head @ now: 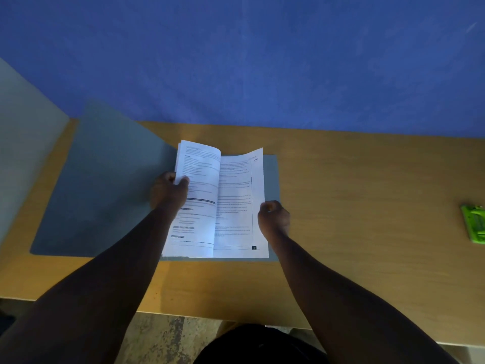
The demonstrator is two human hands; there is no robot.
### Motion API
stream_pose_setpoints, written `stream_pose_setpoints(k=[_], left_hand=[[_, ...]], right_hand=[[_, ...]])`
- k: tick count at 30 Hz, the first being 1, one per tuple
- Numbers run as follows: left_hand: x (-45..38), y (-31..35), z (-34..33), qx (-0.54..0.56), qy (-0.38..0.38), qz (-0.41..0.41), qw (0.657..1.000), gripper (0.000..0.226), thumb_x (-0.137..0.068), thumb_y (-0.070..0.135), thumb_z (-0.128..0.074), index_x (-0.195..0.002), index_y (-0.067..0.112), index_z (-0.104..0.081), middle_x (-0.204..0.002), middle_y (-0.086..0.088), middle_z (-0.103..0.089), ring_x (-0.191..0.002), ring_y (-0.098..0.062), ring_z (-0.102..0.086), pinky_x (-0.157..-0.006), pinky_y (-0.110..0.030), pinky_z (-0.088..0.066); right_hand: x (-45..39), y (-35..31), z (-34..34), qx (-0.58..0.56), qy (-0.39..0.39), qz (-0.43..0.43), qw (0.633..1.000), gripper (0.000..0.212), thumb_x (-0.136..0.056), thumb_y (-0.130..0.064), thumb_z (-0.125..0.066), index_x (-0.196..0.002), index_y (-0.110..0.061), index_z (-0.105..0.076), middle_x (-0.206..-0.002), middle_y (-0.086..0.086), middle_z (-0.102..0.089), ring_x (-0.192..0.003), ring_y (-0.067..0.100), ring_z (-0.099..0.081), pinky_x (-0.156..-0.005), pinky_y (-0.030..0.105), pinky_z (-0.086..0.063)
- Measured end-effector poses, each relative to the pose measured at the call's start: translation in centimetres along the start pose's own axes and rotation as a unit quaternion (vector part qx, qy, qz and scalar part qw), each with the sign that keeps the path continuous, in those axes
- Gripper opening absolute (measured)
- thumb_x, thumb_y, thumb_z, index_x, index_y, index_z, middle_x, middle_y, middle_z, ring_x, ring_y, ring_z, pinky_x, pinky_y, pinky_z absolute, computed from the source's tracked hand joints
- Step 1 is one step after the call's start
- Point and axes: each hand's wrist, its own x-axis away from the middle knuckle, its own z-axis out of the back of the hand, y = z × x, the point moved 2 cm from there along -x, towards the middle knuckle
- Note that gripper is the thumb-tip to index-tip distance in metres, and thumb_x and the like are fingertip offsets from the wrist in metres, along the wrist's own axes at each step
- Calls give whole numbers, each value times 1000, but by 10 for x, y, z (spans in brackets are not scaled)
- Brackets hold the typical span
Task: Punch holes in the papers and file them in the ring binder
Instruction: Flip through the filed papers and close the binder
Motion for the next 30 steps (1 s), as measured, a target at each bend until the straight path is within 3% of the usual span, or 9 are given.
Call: stream_pose_setpoints(k=[4,8,11,13,15,17,19,24,30], left_hand=[[-9,-8,11,-6,30,10,999,32,-87,39,-63,-106,14,-70,-103,-7,-74,-94,-29,-68,-84,-36,-54],[-8,-11,11,5,30,4,1000,33,-88,39,-63,-109,15,-69,-105,-6,-74,-94,-28,-69,-87,-39,-55],[-6,-12,5,45,-4,-10,999,32,-87,38,-65,-112,18,-67,-106,-2,-73,-95,-24,-68,-88,-39,-55],[-2,-10,-1,80,-17,-17,997,32,-85,33,-69,-113,18,-65,-106,1,-72,-95,-20,-68,-88,-35,-55],[3,-4,-6,111,-22,-21,993,34,-84,27,-72,-115,15,-63,-104,3,-70,-92,-16,-66,-84,-29,-52],[6,2,-10,139,-36,-26,989,41,-83,23,-75,-118,12,-58,-104,2,-68,-90,-15,-66,-80,-26,-50],[5,4,-14,145,-50,-29,988,47,-81,24,-77,-120,11,-56,-105,0,-69,-90,-17,-69,-78,-28,-53],[11,12,-19,138,-86,-31,986,41,-85,27,-76,-120,13,-59,-107,1,-68,-84,-17,-67,-63,-23,-51],[12,16,-20,103,-110,-55,987,27,-97,29,-57,-116,14,-70,-112,-3,-72,-87,-24,-68,-70,-26,-49]], right_hand=[[-2,1,2,0,-2,-18,1000,23,-95,-25,-48,-103,-15,-67,-103,5,-69,-83,20,-58,-72,29,-50],[-1,-2,1,-26,-36,-25,999,22,-93,-35,-53,-95,-17,-65,-96,5,-69,-85,23,-63,-76,35,-55],[6,-11,0,-55,-89,11,994,32,-94,-46,-54,-80,-18,-60,-78,-4,-64,-73,13,-59,-57,23,-43],[10,-18,-2,-70,-111,36,991,41,-95,-50,-52,-77,-13,-59,-74,-4,-61,-65,7,-55,-52,20,-37],[14,-26,-9,-112,-128,46,984,51,-91,-57,-52,-83,-7,-62,-83,4,-68,-74,13,-63,-62,27,-48],[19,-33,-17,-128,-141,62,980,60,-82,-70,-48,-87,-14,-67,-93,3,-72,-87,19,-68,-75,39,-54],[23,-42,-21,-126,-160,85,975,63,-79,-76,-43,-90,-20,-69,-97,-2,-72,-91,18,-67,-79,40,-54],[24,-54,-28,-99,-213,107,966,45,-93,-57,-50,-96,-16,-68,-103,-3,-69,-92,15,-65,-72,28,-47],[24,-58,-30,-49,-241,143,959,37,-95,-49,-53,-113,-20,-67,-122,-5,-65,-100,12,-62,-66,13,-43]])
